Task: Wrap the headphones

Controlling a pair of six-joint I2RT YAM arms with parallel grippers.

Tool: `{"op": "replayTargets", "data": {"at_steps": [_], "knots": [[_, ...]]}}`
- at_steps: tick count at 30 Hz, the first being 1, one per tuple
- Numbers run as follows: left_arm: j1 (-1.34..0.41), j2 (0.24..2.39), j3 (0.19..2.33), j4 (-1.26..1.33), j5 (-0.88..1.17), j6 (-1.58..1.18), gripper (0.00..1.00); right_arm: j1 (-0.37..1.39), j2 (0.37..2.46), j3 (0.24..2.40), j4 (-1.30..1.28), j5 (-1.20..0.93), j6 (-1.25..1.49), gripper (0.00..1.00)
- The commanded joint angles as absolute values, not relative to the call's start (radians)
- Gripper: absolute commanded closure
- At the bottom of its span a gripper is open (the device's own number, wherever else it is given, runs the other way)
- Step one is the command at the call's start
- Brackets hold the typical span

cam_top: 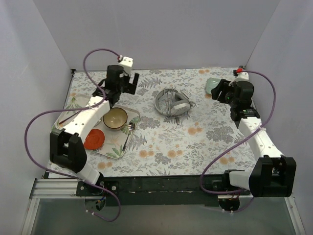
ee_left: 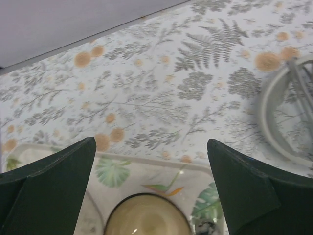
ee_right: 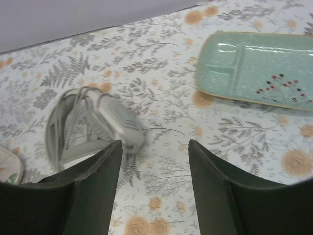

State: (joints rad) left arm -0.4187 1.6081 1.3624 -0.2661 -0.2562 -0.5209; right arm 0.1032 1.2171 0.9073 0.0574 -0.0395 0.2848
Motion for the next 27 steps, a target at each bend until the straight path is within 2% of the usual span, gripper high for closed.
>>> {"op": "replayTargets", "data": {"at_steps": [1, 7, 11, 27], "knots": [[-0.278, 1.474, 1.251, -0.351, -0.105, -0.534, 0.02, -0.052, 1.238, 0.934, 0.066, -0.172, 0.301, 0.34], [-0.144, 1.309, 1.068, -0.31, -0.071, -0.54, 0.02, -0.089, 1.252, 0.936, 0.035, -0.074, 0.325, 0.33], [-0.063, 1.259, 0.988, -0.31, -0.011, -0.548, 0.02, -0.091, 1.258, 0.916, 0.038, -0.106, 0.322, 0.33], [-0.052, 1.261, 0.954, -0.336, 0.031, -0.56, 0.02, -0.092, 1.197, 0.836, 0.124, -0.206, 0.279, 0.34]]}}
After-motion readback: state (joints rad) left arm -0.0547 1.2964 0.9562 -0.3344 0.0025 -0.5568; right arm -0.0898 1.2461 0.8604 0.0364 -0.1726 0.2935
